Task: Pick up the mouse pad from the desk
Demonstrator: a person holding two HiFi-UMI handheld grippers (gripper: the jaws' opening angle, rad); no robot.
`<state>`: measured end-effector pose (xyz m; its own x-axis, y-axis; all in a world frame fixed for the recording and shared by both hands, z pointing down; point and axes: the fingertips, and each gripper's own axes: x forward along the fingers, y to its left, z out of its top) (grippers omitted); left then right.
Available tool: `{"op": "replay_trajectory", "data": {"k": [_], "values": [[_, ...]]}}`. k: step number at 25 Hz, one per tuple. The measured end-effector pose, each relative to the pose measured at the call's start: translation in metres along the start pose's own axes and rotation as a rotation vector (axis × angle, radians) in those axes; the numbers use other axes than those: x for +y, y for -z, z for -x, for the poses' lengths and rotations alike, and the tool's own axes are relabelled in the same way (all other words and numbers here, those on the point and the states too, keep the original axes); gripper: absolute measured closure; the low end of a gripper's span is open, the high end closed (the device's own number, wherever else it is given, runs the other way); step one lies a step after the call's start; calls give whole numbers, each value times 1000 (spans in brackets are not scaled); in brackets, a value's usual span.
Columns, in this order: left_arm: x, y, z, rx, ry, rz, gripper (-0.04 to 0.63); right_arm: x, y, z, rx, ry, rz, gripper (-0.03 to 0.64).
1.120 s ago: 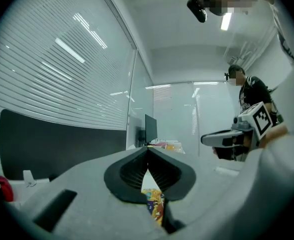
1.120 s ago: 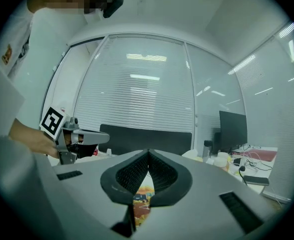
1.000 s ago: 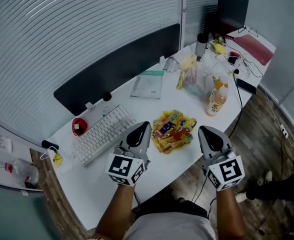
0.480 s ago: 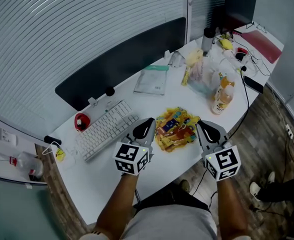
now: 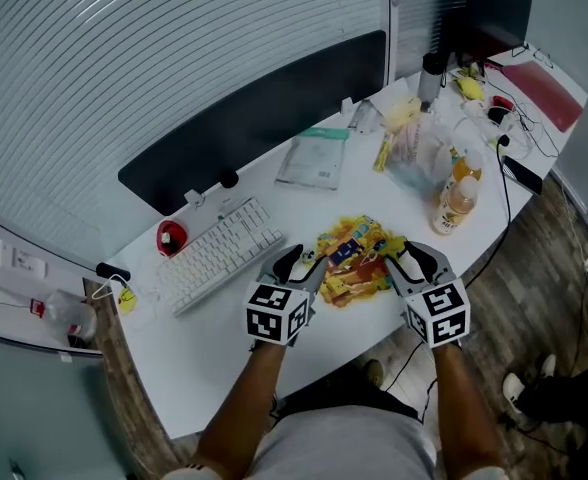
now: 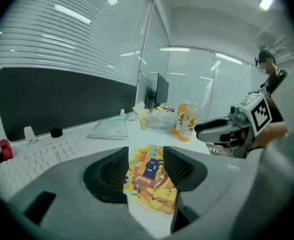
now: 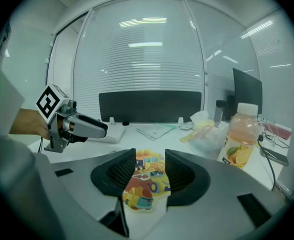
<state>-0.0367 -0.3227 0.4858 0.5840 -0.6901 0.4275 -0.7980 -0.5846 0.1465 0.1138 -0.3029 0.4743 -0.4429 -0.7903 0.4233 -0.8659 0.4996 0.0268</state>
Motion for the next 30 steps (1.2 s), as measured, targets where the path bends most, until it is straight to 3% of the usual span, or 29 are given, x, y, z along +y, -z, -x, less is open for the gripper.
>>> {"op": "replay_trajectory", "data": {"k": [6,13,20,30], "values": [[5,29,-11,114,-41,33,307,-7,33,-22,133,-22,13,382],[16,59,-27,229,-71,65,257,-23,61,-43,255,-15,-17,333],[24,82,-40,321,-101,88,231,-39,77,-58,314,-22,-70,321],[27,96,-52,365,-122,68,225,-48,88,-74,364,-18,-104,319]]}}
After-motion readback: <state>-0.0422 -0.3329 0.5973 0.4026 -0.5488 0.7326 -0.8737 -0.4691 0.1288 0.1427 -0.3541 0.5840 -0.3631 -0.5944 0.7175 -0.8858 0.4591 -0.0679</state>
